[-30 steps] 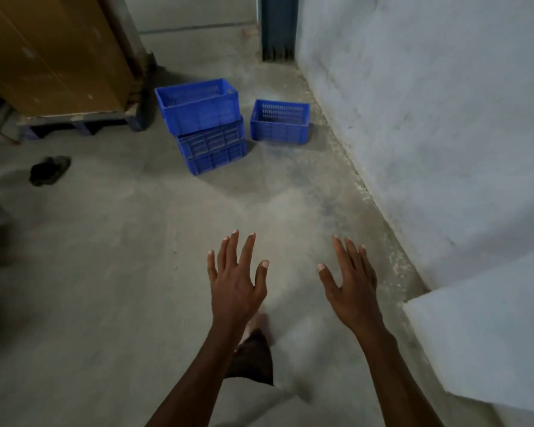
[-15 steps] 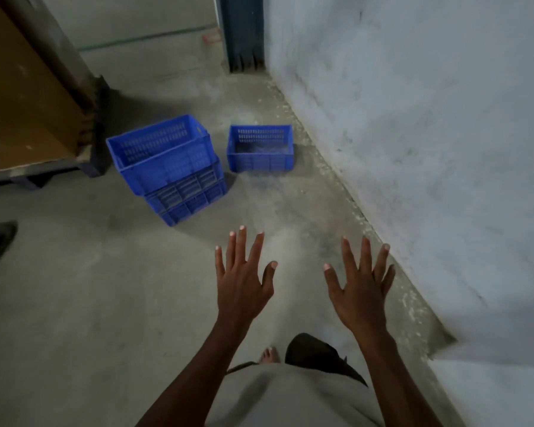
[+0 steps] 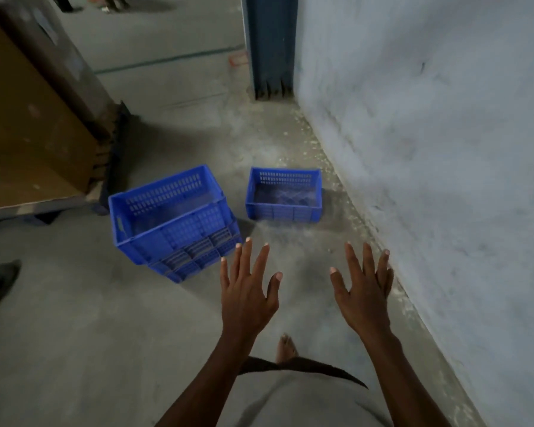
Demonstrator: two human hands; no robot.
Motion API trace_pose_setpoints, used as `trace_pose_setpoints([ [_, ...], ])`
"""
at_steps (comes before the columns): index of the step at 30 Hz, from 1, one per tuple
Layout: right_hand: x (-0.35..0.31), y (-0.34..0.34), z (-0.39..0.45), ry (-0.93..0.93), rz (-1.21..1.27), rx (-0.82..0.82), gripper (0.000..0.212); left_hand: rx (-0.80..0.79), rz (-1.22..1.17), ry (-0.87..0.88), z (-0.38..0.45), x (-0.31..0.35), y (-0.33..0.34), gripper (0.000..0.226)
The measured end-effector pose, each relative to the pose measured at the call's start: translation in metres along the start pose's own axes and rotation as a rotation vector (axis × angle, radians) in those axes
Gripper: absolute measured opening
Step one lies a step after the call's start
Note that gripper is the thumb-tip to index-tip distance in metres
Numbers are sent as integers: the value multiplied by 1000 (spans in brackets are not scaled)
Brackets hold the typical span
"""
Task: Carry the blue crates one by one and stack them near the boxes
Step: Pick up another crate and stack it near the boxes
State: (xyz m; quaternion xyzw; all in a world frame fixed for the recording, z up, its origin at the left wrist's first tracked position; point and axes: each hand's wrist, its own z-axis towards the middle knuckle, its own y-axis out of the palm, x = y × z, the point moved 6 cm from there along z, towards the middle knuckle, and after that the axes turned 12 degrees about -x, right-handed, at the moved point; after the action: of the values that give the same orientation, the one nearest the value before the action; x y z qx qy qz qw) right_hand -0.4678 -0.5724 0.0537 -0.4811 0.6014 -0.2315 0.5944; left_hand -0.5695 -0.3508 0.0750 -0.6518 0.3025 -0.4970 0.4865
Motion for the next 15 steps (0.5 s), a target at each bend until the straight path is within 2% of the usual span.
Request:
trace_pose_setpoints([
  [11,-57,-12,285,-114,-5,-49,73,10,-42,-67,269,-38,0,63],
  [15,-61,-1,396,-75,-13,-56,73,-106,-42,5,386,-48,31,65],
])
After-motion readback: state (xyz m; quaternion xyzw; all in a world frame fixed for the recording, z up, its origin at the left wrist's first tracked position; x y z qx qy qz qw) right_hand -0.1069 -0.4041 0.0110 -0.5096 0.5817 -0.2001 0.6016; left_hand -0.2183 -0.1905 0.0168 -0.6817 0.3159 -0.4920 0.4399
